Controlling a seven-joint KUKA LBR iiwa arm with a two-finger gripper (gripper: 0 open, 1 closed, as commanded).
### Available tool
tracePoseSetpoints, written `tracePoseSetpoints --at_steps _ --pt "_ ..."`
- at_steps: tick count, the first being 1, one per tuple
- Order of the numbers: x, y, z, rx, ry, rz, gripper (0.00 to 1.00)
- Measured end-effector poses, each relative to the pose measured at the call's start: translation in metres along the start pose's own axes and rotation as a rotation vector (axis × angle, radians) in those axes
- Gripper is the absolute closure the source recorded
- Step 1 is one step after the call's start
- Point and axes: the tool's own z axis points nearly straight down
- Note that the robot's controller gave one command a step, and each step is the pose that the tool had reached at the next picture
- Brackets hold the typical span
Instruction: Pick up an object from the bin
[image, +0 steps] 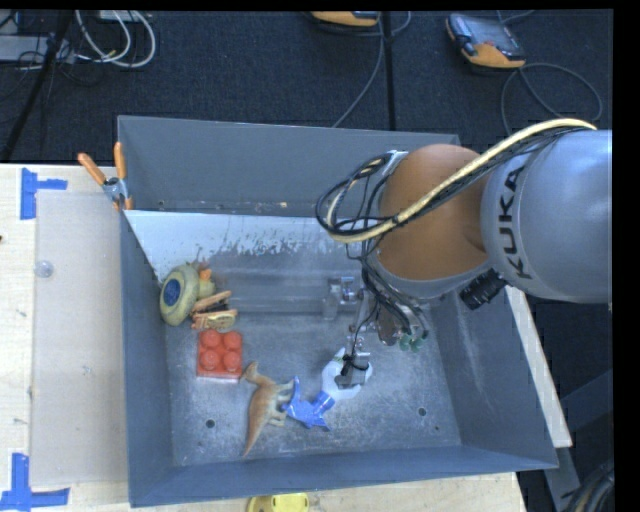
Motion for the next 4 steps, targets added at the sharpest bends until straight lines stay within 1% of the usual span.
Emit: tracePoseSetpoints --at_steps 1,2,3,4 --pt "-0.002 0.0 -0.004 0.0 -0.007 0.001 0.0" --pt "0.008 0.0 0.018 0.0 -0.012 -0.064 0.0" --pt "0.044 -0.033 0.109 0.0 -0.004 -0.21 1.0" --pt "0.044 -0.033 0.109 0.0 -0.004 -0.209 1.0"
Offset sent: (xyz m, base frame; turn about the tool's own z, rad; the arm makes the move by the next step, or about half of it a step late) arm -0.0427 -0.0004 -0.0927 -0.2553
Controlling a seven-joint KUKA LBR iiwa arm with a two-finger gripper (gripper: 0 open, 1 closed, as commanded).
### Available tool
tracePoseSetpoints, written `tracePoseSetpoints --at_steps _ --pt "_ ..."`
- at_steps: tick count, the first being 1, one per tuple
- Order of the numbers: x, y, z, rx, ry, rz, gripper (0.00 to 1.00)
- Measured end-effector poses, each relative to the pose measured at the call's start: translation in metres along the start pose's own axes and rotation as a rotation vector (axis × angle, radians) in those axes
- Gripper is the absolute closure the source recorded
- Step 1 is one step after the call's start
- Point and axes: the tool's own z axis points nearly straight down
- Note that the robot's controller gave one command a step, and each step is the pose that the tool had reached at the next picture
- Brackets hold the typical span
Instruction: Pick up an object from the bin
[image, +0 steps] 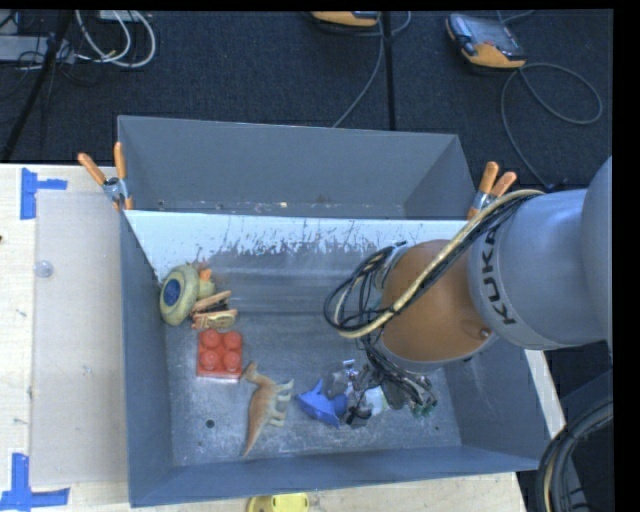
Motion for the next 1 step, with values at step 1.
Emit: tracePoseSetpoints --at_steps 1 --pt "-0.0079 -0.0135 -0.1197 -0.001 0.001 -0.016 1.0"
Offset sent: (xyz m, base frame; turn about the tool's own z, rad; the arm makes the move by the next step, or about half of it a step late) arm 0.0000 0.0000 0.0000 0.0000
